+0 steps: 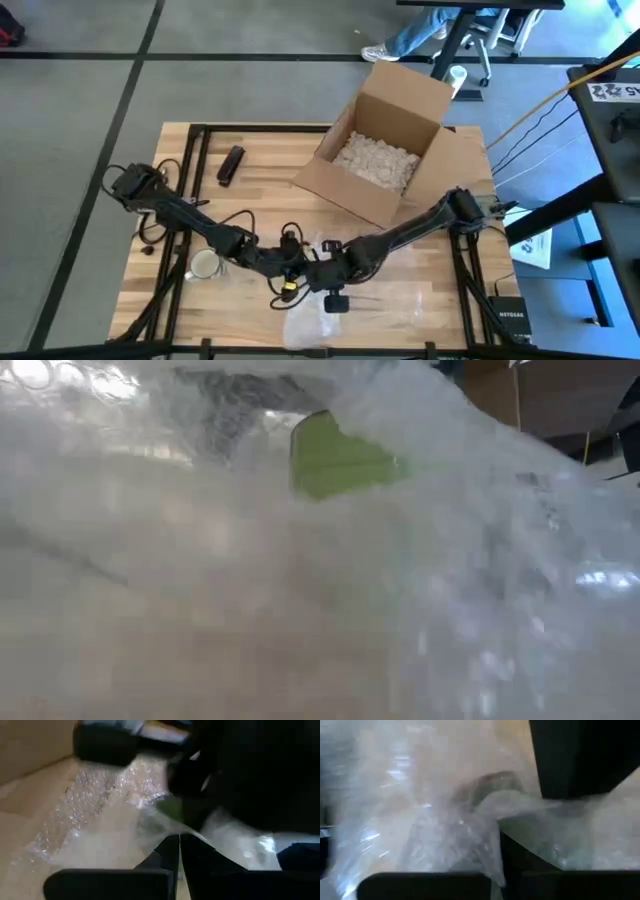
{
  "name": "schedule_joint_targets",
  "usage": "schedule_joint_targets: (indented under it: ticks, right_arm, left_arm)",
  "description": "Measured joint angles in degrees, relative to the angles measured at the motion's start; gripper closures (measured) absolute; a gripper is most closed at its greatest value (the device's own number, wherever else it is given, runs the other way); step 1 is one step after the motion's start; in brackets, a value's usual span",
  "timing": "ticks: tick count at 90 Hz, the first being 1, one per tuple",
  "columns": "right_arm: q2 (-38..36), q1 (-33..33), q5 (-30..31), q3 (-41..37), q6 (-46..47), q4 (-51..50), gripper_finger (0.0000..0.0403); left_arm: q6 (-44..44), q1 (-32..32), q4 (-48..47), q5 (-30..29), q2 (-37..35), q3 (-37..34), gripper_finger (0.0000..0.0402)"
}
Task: Wrap mug
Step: Wrap the green mug with bubble wrap
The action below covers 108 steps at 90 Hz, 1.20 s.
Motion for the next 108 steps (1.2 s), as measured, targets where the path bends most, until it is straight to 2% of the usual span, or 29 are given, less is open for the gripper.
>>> schedule_joint_targets:
  ticks: [15,28,44,63,72,89,108]
  right_arm:
    - [1.42,-0.55,-1.17,0.0,-0.02,-0.27,0.0403]
    - [1.73,-0.93,-1.92,0.0,-0.18,-0.11,0.0403]
    - [1.78,-0.93,-2.8,0.0,-0.82,1.38,0.0403]
    - [1.78,-1.25,-2.88,0.0,-1.97,2.06,0.0403]
    - [1.78,-1.51,-2.94,0.0,-2.15,2.32,0.0403]
    - [1.78,-1.65,-2.94,0.0,-2.23,2.34,0.0403]
    - [0.68,-1.67,1.21,0.33,-2.13,0.28,0.0403]
  left_arm:
    - [-3.34,-3.79,-6.03,-3.79,-3.69,0.0,0.0402]
    - [-2.9,-6.52,-3.57,-4.31,-3.4,0.0,0.0402]
    - [-2.66,-5.02,-0.97,-4.71,-1.22,0.0,0.0402]
    - [-3.76,-2.85,4.24,1.59,2.8,0.0,0.0402]
    - [-3.15,-2.72,7.49,1.77,4.35,0.0,0.0402]
    - [-3.84,-2.2,8.11,2.12,5.4,0.0,0.0402]
    - [-4.12,-2.18,7.87,1.67,5.83,0.0,0.0402]
